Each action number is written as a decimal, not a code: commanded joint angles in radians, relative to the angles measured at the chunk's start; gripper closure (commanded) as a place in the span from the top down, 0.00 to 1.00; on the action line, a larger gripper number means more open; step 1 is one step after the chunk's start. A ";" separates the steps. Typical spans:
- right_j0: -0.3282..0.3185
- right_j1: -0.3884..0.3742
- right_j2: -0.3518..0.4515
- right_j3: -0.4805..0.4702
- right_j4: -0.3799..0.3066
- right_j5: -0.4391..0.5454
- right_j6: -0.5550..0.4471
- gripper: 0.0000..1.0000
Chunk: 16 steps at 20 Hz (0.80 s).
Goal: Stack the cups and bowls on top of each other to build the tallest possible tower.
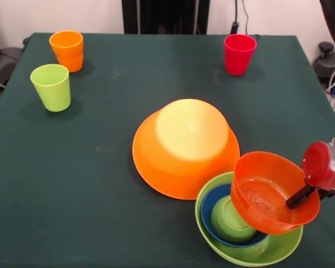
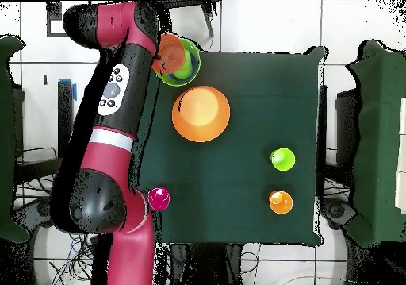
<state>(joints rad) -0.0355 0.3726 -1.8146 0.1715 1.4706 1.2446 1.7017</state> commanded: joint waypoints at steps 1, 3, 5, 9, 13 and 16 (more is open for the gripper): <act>-0.024 0.066 0.027 -0.034 -0.041 0.100 0.096 0.00; -0.034 0.064 0.015 -0.037 -0.048 0.113 0.082 0.00; -0.047 0.058 -0.007 -0.044 -0.054 0.128 0.064 0.00; -0.051 0.051 0.003 -0.036 -0.087 0.193 0.038 0.00; -0.078 0.051 -0.015 -0.053 -0.072 0.272 0.027 0.00; -0.078 0.049 0.004 -0.046 -0.091 0.306 0.015 0.00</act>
<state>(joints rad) -0.0685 0.3711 -1.8142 0.1707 1.4595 1.3912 1.7017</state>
